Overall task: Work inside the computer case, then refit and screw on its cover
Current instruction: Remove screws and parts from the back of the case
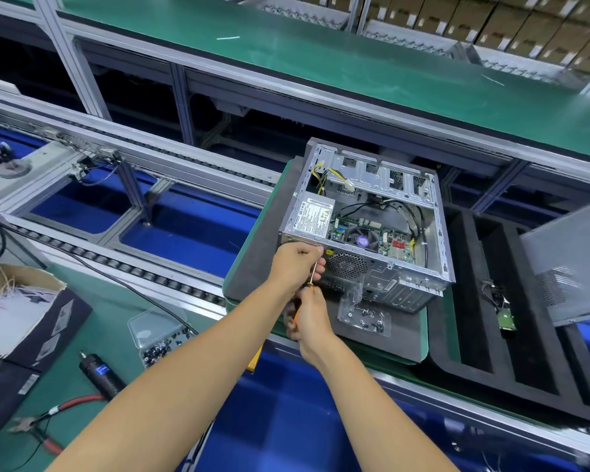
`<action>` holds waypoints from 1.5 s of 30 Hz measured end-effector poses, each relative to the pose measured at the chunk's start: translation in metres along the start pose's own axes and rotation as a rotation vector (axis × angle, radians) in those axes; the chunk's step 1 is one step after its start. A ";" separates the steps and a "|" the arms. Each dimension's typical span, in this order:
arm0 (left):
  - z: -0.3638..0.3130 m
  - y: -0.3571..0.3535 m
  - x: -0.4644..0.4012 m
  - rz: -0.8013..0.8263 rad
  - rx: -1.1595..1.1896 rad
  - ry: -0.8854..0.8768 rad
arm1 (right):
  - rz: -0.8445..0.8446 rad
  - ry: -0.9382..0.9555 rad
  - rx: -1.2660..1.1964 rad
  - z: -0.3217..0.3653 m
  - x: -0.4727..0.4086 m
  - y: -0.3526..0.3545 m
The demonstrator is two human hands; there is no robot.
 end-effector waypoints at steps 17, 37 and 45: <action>0.002 0.002 0.012 0.138 -0.026 0.138 | -0.242 -0.065 -0.250 0.001 0.016 0.018; -0.008 0.009 0.004 -0.098 -0.145 0.094 | -0.190 -0.014 -0.182 0.002 0.011 0.009; -0.016 0.013 0.008 -0.006 -0.301 0.040 | -0.182 -0.028 -0.177 0.004 0.017 0.012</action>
Point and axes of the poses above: each hand's wrist, its own x-axis away from the middle knuckle, its own y-axis out of the back of the hand, z = x × y, the point moved 6 cm from there along -x, towards the middle knuckle, and after that the axes turned 12 degrees about x, right-handed, at the moved point
